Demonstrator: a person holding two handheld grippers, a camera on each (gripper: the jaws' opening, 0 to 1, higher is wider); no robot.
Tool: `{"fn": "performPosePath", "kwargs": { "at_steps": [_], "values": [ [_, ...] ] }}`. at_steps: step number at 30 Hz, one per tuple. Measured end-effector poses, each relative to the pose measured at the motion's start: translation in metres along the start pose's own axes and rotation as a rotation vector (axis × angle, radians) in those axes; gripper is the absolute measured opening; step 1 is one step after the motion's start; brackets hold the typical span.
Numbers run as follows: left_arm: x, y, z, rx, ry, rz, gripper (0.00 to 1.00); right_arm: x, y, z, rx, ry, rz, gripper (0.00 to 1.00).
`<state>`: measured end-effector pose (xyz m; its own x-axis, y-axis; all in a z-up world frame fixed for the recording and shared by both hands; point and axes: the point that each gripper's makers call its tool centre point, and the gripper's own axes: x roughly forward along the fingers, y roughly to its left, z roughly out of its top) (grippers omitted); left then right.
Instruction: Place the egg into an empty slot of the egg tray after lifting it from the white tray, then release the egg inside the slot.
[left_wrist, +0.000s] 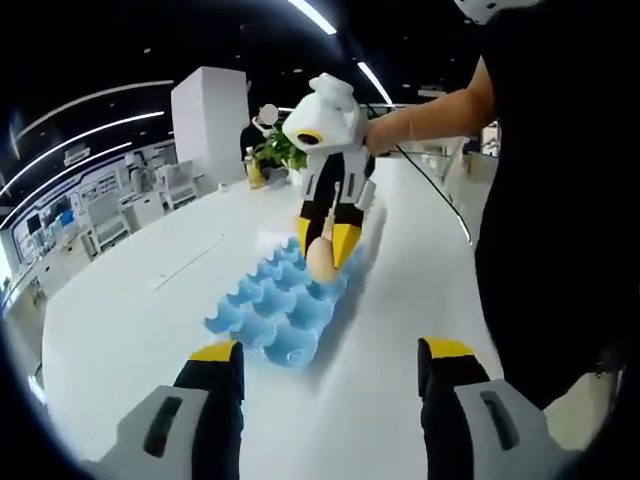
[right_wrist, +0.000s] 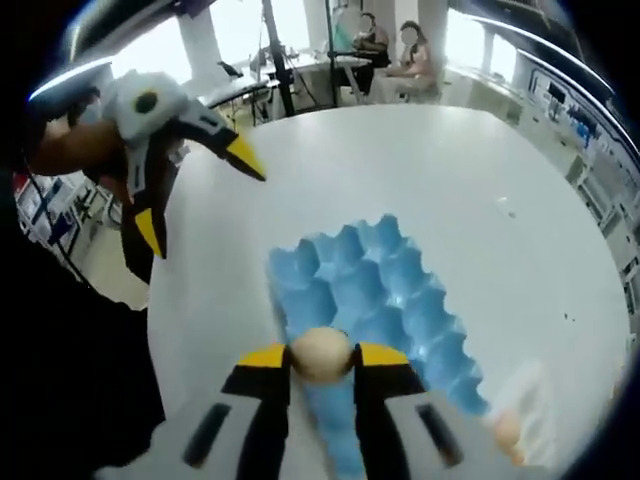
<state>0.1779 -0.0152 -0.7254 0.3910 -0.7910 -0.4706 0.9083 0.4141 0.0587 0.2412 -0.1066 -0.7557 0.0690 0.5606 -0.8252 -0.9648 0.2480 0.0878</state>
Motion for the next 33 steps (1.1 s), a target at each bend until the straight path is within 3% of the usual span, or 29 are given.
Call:
{"fn": "performPosePath", "kwargs": {
  "at_steps": [7, 23, 33],
  "values": [
    [0.001, 0.003, -0.003, -0.022, 0.004, 0.005, 0.77, 0.010, 0.006, 0.015, -0.004, -0.026, 0.019, 0.24],
    [-0.001, 0.001, -0.003, -0.017, -0.009, 0.002, 0.73, 0.041, 0.020, 0.044, -0.023, -0.056, 0.063, 0.24],
    [-0.001, 0.003, -0.003, -0.025, -0.012, 0.006, 0.72, 0.059, 0.021, 0.052, -0.044, -0.054, 0.073, 0.24]
  ]
}}
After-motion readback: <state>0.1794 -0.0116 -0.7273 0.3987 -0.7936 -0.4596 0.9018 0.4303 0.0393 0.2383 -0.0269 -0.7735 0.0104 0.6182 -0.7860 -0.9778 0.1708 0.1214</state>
